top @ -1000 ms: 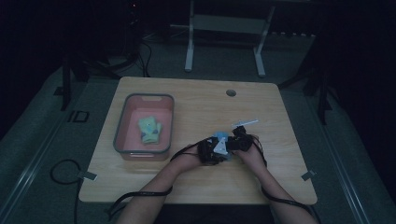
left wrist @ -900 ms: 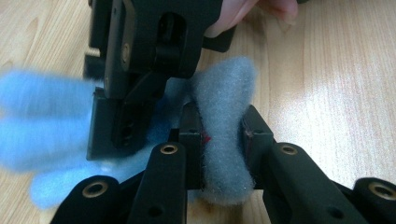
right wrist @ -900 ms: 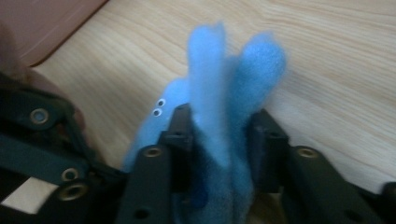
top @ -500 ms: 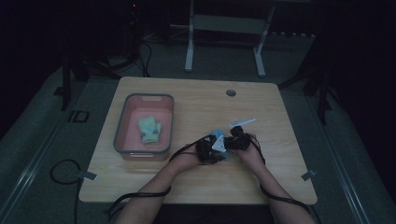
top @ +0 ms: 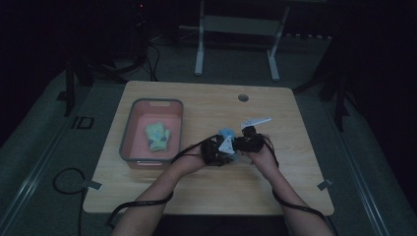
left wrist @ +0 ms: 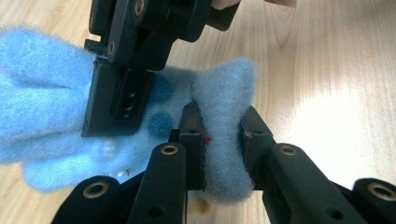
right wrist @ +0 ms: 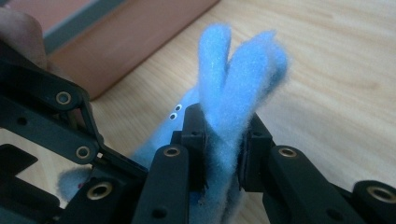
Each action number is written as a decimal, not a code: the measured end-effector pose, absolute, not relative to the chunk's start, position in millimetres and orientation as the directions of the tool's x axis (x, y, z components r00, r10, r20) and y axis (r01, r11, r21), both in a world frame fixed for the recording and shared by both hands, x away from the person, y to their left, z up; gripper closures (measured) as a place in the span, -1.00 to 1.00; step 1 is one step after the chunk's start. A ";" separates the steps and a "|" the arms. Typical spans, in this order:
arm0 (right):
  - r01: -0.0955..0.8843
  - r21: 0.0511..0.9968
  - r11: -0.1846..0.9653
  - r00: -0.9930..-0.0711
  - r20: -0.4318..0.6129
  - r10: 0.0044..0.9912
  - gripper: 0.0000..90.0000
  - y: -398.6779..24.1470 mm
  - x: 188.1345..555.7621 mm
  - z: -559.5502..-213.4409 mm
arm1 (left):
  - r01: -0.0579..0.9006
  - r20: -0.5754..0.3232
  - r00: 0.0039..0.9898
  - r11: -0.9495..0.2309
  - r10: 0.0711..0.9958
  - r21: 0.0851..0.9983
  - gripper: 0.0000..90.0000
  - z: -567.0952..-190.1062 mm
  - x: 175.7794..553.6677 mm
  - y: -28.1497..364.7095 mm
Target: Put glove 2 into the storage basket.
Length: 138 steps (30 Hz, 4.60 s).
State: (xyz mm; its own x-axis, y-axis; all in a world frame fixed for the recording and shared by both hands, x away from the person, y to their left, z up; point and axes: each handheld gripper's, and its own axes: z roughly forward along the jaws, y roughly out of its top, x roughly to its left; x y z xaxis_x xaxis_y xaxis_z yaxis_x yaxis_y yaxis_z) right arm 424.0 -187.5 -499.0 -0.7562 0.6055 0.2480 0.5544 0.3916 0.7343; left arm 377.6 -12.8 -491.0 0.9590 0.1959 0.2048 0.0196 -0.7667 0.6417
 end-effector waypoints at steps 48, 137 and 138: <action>0.430 0.790 0.436 -0.837 0.169 0.520 0.69 -82.8 437.5 -438.8 | 0.076 0.268 0.917 -0.788 0.296 0.611 0.68 -428.7 374.3 86.6; 0.463 0.722 0.514 -0.834 0.157 0.530 0.37 42.2 484.9 -473.7 | 0.313 0.163 0.875 -0.791 0.455 0.526 0.59 -482.3 396.6 196.9; 0.462 0.725 0.511 -0.833 0.157 0.530 0.37 40.0 485.4 -471.9 | 0.314 0.162 0.875 -0.790 0.457 0.527 0.58 -482.4 396.7 196.6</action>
State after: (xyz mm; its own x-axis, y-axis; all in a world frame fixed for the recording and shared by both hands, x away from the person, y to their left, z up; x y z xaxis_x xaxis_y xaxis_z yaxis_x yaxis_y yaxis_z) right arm 485.4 40.0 -471.9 -0.8333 0.5300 0.1568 0.4617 0.5115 0.7247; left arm 396.7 196.6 -482.4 0.8747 0.4565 0.1625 0.3144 -0.7898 0.5266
